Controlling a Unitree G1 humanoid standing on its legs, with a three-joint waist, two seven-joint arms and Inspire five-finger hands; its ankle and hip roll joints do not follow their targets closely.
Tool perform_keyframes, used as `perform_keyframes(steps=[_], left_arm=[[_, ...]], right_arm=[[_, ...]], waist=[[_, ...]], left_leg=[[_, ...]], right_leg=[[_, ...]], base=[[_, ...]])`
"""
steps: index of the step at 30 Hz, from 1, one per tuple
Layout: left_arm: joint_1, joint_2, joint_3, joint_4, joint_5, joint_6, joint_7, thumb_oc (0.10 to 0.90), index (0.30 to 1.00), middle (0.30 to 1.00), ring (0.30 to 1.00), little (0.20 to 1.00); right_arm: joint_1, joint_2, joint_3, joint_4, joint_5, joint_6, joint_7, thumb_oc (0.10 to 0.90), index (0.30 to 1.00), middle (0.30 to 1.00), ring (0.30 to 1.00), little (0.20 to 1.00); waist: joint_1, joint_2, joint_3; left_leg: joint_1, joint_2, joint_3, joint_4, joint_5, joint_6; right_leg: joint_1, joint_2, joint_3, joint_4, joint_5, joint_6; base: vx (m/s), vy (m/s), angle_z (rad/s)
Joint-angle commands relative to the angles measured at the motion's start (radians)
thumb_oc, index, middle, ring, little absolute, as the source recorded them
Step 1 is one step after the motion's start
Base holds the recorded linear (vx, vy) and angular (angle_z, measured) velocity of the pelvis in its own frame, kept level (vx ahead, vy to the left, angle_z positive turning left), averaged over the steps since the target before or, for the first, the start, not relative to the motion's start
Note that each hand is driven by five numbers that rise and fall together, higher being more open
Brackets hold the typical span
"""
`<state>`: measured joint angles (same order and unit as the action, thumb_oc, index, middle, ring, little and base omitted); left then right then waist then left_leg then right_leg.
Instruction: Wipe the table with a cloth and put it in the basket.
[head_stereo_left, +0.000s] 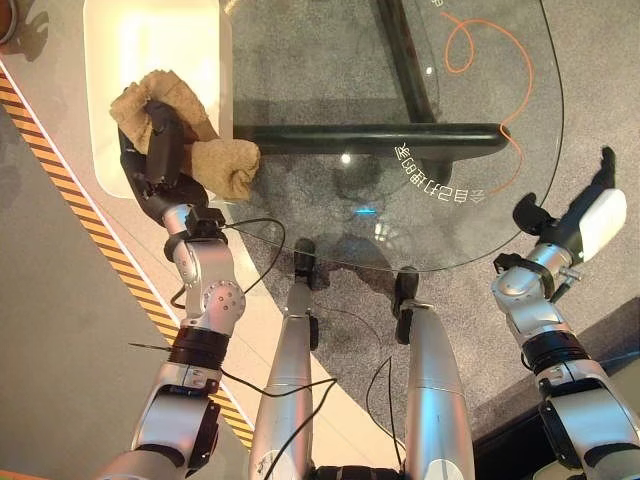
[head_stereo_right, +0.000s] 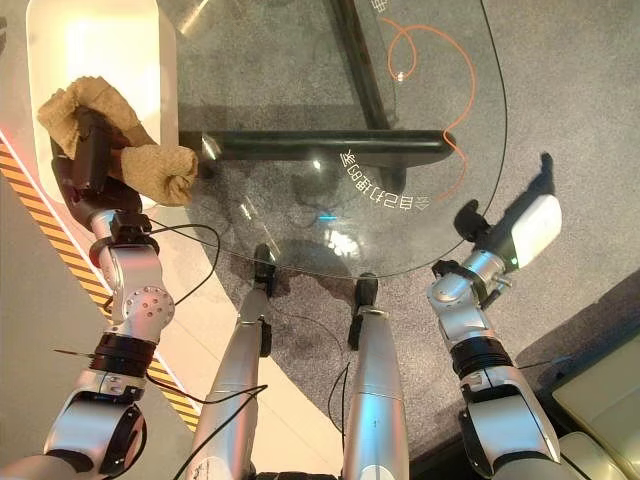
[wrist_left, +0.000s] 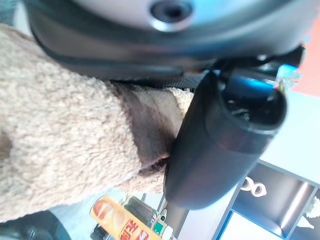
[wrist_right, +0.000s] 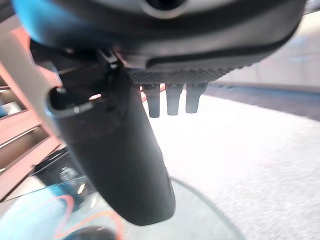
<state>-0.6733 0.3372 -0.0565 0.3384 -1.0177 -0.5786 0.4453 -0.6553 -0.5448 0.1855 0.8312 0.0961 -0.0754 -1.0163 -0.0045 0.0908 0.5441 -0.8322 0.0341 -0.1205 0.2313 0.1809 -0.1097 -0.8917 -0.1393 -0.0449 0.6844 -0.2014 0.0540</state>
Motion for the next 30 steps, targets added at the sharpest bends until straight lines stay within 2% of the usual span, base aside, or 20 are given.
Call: perform_keyframes(steps=[1, 5, 8, 13, 18, 25, 30], left_arm=[[-0.171, 0.114, 0.071, -0.008, 0.162, -0.149, 0.051, 0.100, 0.300, 0.300, 0.300, 0.200], [-0.233, 0.165, 0.058, 0.050, 0.183, -0.136, 0.116, 0.100, 0.300, 0.300, 0.300, 0.200], [-0.268, 0.193, 0.051, 0.090, 0.142, -0.141, 0.144, 0.100, 0.300, 0.300, 0.300, 0.200], [-0.357, 0.275, 0.024, 0.248, 0.212, -0.152, 0.262, 0.100, 0.300, 0.300, 0.300, 0.200], [-0.412, 0.320, -0.009, 0.362, 0.250, -0.158, 0.338, 0.100, 0.300, 0.300, 0.300, 0.200], [-0.472, 0.372, -0.066, 0.505, 0.354, -0.093, 0.423, 0.100, 0.300, 0.300, 0.300, 0.200], [-0.521, 0.416, -0.126, 0.614, 0.444, 0.007, 0.449, 0.100, 0.300, 0.300, 0.300, 0.200]], right_arm=[[-0.043, -0.048, -0.019, 0.086, 0.071, -0.077, -0.048, 0.800, 0.900, 0.900, 0.900, 0.900], [-0.061, -0.053, -0.018, 0.207, 0.091, -0.094, -0.008, 0.800, 0.900, 0.900, 0.900, 0.900], [-0.065, -0.054, -0.017, 0.268, 0.104, -0.103, 0.015, 0.800, 0.900, 0.900, 0.900, 0.900], [-0.078, -0.048, 0.010, 0.363, 0.108, -0.081, 0.059, 0.800, 0.900, 0.900, 0.900, 0.900], [-0.082, -0.044, 0.038, 0.389, 0.057, -0.049, 0.077, 0.800, 0.900, 0.900, 0.900, 0.900], [-0.079, -0.043, 0.073, 0.412, 0.048, -0.017, 0.114, 0.800, 0.900, 0.900, 0.900, 0.900], [-0.069, -0.041, 0.092, 0.435, 0.023, -0.038, 0.143, 0.800, 0.900, 0.900, 0.900, 0.900]], waist=[[0.005, -0.034, -0.024], [0.004, -0.032, -0.024], [0.002, -0.030, -0.024], [-0.008, -0.029, -0.024], [-0.017, -0.030, -0.024], [-0.030, -0.035, -0.024], [-0.042, -0.035, -0.024]], left_leg=[[0.059, -0.077, 0.126, 0.090, -0.187, 0.101], [0.060, -0.074, 0.130, 0.090, -0.186, 0.101], [0.060, -0.072, 0.133, 0.092, -0.187, 0.102], [0.058, -0.067, 0.138, 0.101, -0.189, 0.101], [0.048, -0.064, 0.141, 0.099, -0.177, 0.100], [0.048, -0.059, 0.145, 0.106, -0.186, 0.096], [0.042, -0.057, 0.147, 0.111, -0.189, 0.096]], right_leg=[[0.074, 0.077, -0.041, -0.279, 0.158, -0.001], [0.077, 0.076, -0.043, -0.284, 0.158, -0.005], [0.077, 0.076, -0.041, -0.284, 0.157, -0.008], [0.072, 0.077, -0.039, -0.274, 0.152, -0.014], [0.059, 0.080, -0.034, -0.272, 0.157, -0.019], [0.056, 0.084, -0.028, -0.261, 0.142, -0.021], [0.046, 0.089, -0.019, -0.257, 0.140, -0.020]], base=[[0.00, 0.000, 0.00], [0.00, 0.000, 0.00], [0.00, 0.000, 0.00], [0.00, 0.025, -0.01], [0.00, 0.030, 0.00], [0.00, 0.021, 0.00], [0.01, 0.055, -0.01]])
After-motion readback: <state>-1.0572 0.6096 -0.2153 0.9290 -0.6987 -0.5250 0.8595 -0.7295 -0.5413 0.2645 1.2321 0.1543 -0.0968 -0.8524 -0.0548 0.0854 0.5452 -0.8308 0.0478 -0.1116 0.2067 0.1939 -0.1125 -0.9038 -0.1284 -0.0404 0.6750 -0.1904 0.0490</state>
